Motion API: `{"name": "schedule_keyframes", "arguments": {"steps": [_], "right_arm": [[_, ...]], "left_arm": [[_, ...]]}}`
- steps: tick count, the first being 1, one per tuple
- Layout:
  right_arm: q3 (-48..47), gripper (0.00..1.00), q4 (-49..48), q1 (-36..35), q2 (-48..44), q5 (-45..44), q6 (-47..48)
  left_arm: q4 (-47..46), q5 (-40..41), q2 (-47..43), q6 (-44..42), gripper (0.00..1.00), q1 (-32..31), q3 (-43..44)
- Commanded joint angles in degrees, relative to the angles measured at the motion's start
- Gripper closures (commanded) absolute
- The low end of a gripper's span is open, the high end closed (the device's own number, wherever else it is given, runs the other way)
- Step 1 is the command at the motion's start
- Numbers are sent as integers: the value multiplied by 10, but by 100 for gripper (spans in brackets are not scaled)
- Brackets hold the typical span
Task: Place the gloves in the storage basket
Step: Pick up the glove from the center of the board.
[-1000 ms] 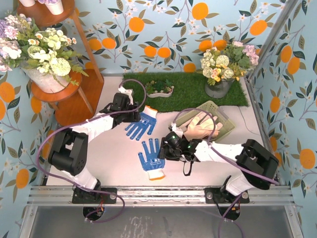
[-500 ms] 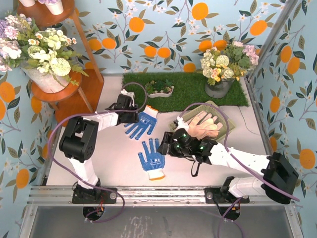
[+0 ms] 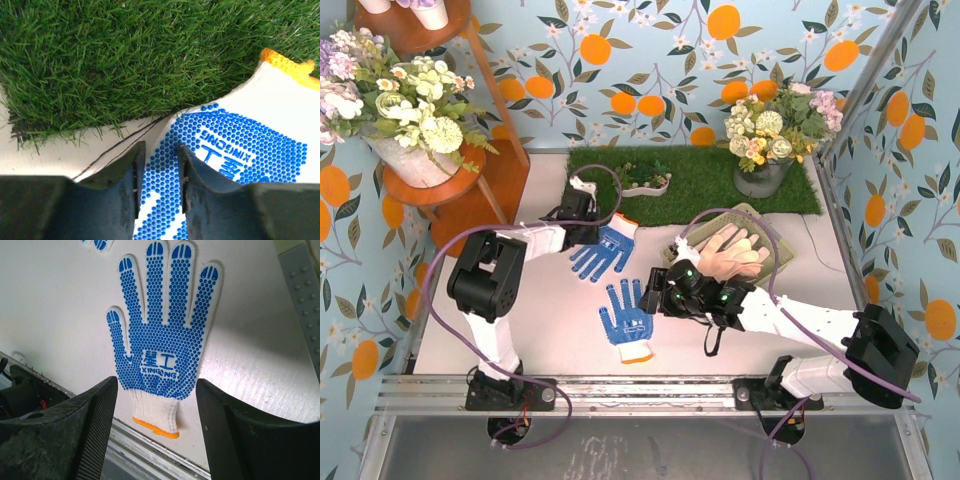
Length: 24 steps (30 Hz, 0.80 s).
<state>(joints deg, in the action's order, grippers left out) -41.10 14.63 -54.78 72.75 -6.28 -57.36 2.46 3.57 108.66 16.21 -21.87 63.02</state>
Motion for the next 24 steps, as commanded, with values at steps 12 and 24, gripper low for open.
{"name": "schedule_keyframes", "arguments": {"steps": [12,24], "right_arm": [[-33,39,46,23,-58,-42,43],[-70,31,19,117,-111,141,186]], "left_arm": [[20,2,-174,30,100,-24,-122],[181,-108,-351,-41,100,-24,-49]]}}
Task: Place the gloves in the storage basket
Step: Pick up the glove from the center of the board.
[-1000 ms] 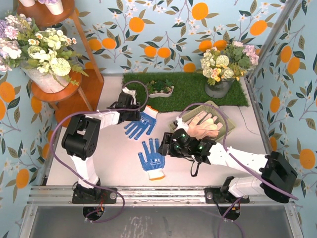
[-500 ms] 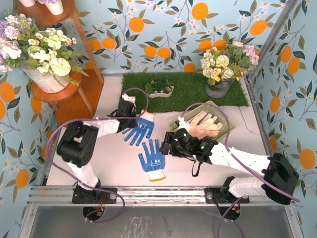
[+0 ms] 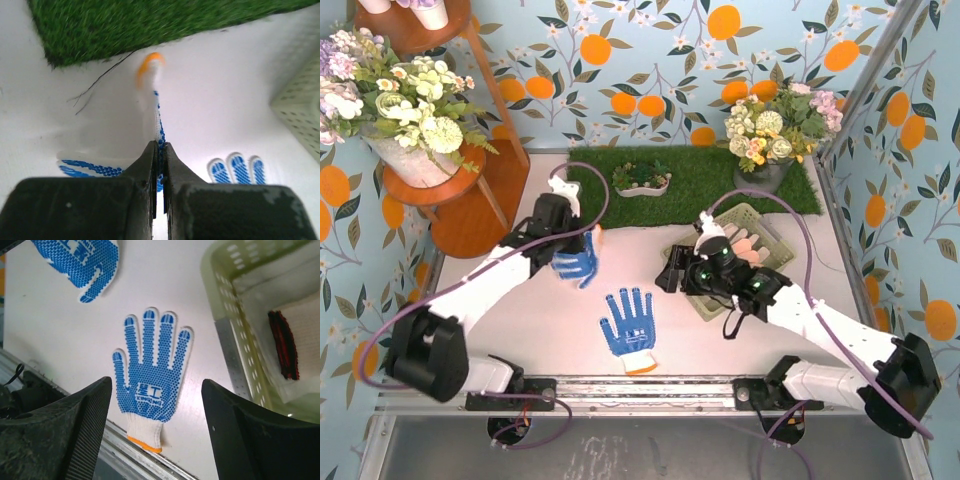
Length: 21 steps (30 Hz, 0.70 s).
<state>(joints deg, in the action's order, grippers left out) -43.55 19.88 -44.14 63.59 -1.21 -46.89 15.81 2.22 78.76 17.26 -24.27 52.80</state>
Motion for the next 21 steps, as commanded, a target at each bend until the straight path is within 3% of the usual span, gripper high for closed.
{"name": "schedule_keyframes", "arguments": {"steps": [1,11,21], "right_arm": [[-52,30,-36,11,-21,112,105],[-86,24,-47,12,-29,241,275],[-125,23,-19,-24,-4,271,358]], "left_arm": [[53,-131,-62,-68,100,0,57],[86,-493,-87,-128,100,-1,73],[123,-636,-103,-110,100,-36,89]]}}
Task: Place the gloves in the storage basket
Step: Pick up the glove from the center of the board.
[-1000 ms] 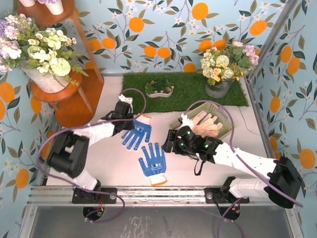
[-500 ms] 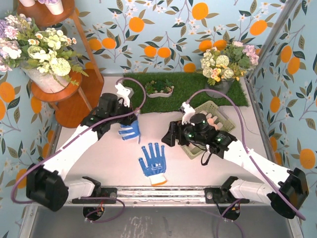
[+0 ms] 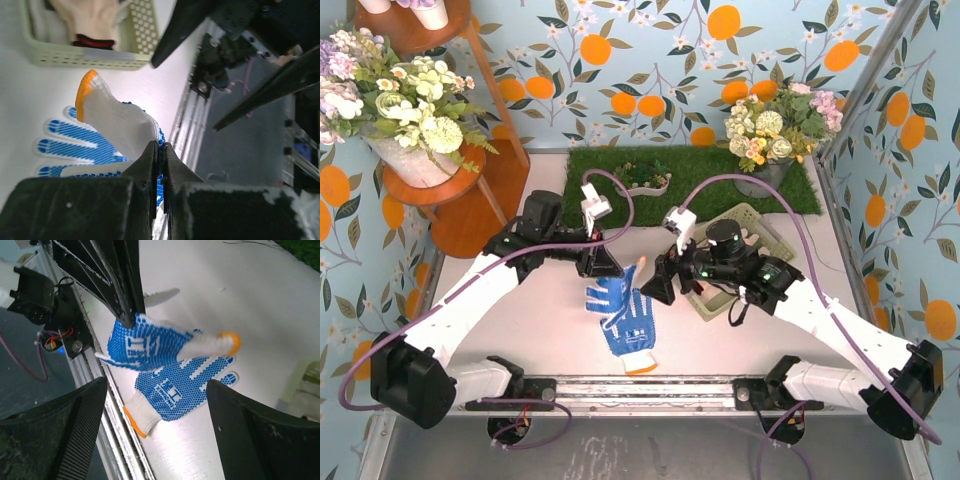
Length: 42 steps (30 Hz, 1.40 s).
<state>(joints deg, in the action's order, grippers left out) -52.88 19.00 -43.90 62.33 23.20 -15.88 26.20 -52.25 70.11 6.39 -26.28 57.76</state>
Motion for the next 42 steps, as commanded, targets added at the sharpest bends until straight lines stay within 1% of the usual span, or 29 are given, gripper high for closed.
{"name": "schedule_keyframes", "arguments": {"steps": [1,5,11,16,20,24,30,36,38,42], "right_arm": [[-35,23,-13,-38,14,25,53],[-47,23,-16,-59,34,26,63],[-44,23,-11,-65,52,49,67],[-33,23,-15,-66,25,38,66],[-39,23,-20,-66,4,56,64],[-41,23,-29,-66,3,62,64],[-53,23,-57,-67,34,89,61],[-72,23,-56,-69,75,124,71],[-70,25,-52,-69,79,130,70],[-41,31,-59,-68,65,137,55]], "left_arm": [[32,-96,-14,-3,100,-19,41],[71,-105,-11,-21,100,-29,52],[79,-132,-23,-19,100,-34,52],[87,-139,-25,-18,100,-34,44],[90,-142,-25,-18,100,-35,39],[92,-149,-24,-18,100,-37,40],[91,-155,-22,-11,100,-45,39],[94,-167,-23,-13,100,-47,40],[103,-156,-25,-23,100,-47,47],[106,-119,-34,-34,100,-47,59]]}}
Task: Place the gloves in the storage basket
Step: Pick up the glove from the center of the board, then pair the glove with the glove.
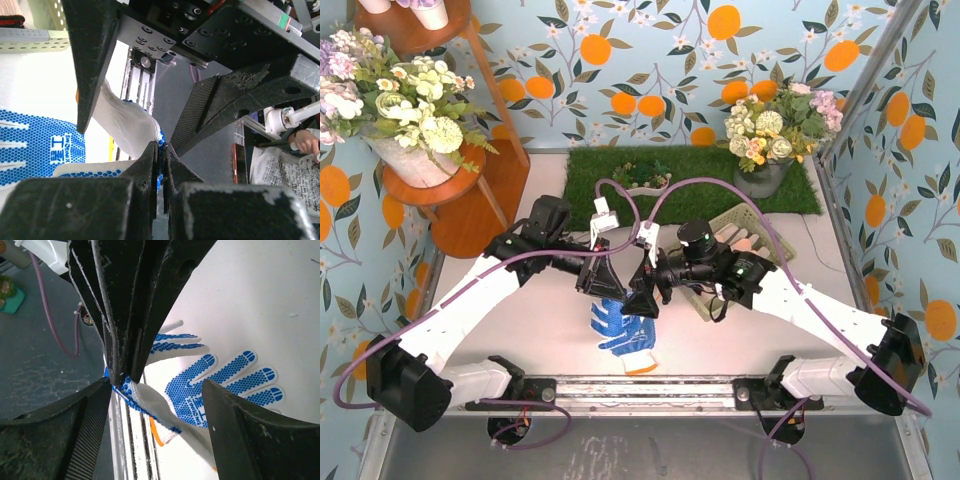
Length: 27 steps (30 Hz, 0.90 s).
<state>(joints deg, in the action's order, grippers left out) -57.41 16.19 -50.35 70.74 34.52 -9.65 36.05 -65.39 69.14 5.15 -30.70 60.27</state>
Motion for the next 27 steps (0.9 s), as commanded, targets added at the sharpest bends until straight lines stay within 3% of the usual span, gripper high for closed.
{"name": "schedule_keyframes", "arguments": {"steps": [1,6,11,15,19,20,22,24,27], "right_arm": [[16,33,-34,-4,-25,23,-15],[68,51,-50,-1,-53,20,-47],[93,79,-67,-2,-61,19,-79],[113,96,-101,-3,-57,19,-132],[139,100,-139,-6,-55,-36,-248],[146,100,-142,-7,-56,-53,-281],[165,100,-158,-6,-60,-81,-344],[191,100,-177,-5,-68,-108,-405],[214,100,-196,-6,-82,-145,-469]], "left_arm": [[6,19,-25,-22,100,-3,35],[1,47,-18,-27,100,-3,35],[-34,77,-20,-16,100,-3,27],[-48,177,-23,-14,100,-3,20],[-106,301,-36,31,98,-3,-24],[-130,322,-40,44,94,-3,-38],[-174,359,-49,74,67,-3,-62],[-213,388,-54,104,48,-3,-75],[-236,467,-60,153,29,-2,-73]]}}
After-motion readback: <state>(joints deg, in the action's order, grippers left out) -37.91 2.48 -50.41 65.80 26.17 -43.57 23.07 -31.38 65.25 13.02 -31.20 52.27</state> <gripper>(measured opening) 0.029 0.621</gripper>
